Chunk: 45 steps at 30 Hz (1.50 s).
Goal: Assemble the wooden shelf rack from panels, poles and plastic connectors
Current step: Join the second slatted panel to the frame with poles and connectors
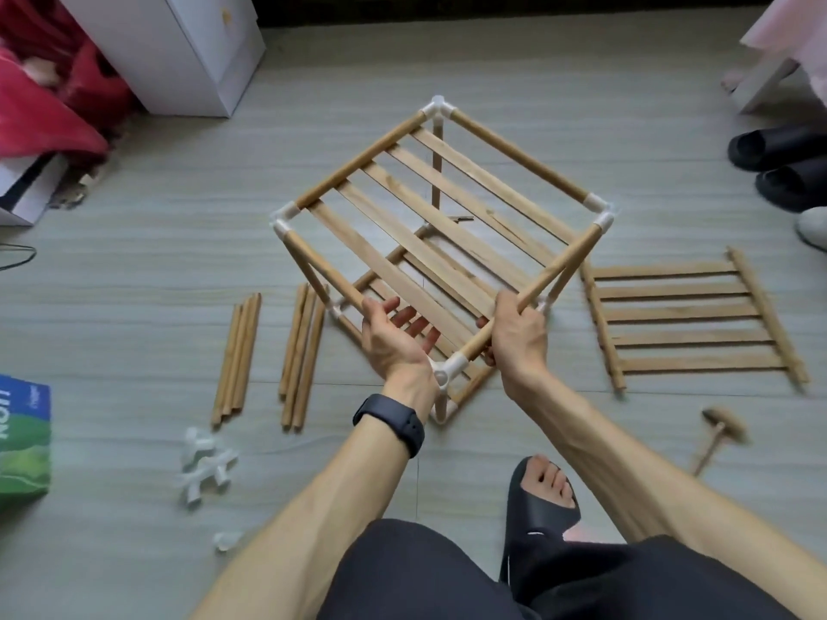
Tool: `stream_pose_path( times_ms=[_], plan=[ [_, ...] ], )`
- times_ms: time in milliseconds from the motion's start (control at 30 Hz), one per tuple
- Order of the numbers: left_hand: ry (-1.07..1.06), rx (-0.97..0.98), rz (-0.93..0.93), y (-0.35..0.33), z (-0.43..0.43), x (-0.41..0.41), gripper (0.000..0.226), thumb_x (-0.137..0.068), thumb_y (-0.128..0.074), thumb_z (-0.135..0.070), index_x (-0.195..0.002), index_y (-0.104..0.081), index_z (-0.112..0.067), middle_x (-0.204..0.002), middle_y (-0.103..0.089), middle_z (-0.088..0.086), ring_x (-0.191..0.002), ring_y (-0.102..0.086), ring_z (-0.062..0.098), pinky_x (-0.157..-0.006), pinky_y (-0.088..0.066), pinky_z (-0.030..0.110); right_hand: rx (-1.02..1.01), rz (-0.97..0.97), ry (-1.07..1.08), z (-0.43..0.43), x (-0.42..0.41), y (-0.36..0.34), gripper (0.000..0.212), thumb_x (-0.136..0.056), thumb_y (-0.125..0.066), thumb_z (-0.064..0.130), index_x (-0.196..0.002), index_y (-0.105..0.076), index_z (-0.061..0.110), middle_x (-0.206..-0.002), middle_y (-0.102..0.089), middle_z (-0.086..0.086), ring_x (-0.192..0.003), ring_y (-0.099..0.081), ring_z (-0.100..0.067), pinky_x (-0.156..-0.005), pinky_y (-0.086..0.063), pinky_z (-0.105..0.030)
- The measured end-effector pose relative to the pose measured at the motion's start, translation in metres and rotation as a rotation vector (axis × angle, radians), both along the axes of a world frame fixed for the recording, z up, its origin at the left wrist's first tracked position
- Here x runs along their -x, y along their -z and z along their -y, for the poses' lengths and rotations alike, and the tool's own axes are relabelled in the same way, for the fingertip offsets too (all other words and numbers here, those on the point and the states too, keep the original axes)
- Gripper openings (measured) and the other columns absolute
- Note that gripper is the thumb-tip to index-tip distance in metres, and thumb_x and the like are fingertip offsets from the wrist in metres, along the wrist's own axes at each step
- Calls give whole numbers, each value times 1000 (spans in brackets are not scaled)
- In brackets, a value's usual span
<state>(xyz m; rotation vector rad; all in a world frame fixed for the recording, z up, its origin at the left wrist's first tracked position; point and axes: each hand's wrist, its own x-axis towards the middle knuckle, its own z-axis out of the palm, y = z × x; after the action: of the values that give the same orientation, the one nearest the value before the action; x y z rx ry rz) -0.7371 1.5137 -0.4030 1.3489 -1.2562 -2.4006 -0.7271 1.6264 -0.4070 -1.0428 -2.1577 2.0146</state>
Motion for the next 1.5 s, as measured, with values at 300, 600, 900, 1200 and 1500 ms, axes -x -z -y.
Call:
stream_pose_path(
  times_ms=[300, 600, 900, 1200, 1500],
  plan=[
    [80, 93, -26, -5, 9, 11, 46, -104, -43, -51, -98, -65, -11, -81, -68, 8, -66, -68, 22, -52, -56, 29, 24, 19, 23, 7, 1, 0, 39, -88, -44, 41, -73, -60, 8, -60, -62, -7, -45, -55, -17, -41, -42, -28],
    [617, 714, 104, -29, 62, 21, 46, -106, -30, -51, -126, -52, -16, -94, -70, 5, -69, -72, 21, -56, -59, 38, 143, 236, -558, -2, -40, -52, 57, -104, -41, 58, -87, -62, 7, -66, -65, 1, -50, -58, -12, -44, -46, -23],
    [784, 587, 90, -39, 70, -9, 57, -101, -57, -42, -145, -38, -11, -123, -66, 10, -87, -68, 17, -64, -56, 33, -790, -78, -197, -107, 1, -80, 43, -98, -53, 53, -126, -57, 20, -119, -61, 2, -114, -53, -21, -92, -46, -40],
    [664, 680, 0, -22, 82, 1, 35, -98, -62, -39, -122, -50, -16, -108, -69, 6, -92, -72, 25, -70, -62, 40, -512, 75, -289, -124, 9, -24, 40, -108, -29, 51, -96, -57, 25, -73, -72, 11, -85, -66, -14, -70, -44, -34],
    [826, 764, -30, -20, 100, 27, 74, -72, -84, -55, -126, -46, -21, -95, -71, 1, -72, -74, 14, -58, -60, 29, -560, 58, -270, -116, -10, -14, 40, -109, -31, 43, -92, -53, 14, -84, -66, -10, -77, -58, -22, -65, -38, -38]
  ],
)
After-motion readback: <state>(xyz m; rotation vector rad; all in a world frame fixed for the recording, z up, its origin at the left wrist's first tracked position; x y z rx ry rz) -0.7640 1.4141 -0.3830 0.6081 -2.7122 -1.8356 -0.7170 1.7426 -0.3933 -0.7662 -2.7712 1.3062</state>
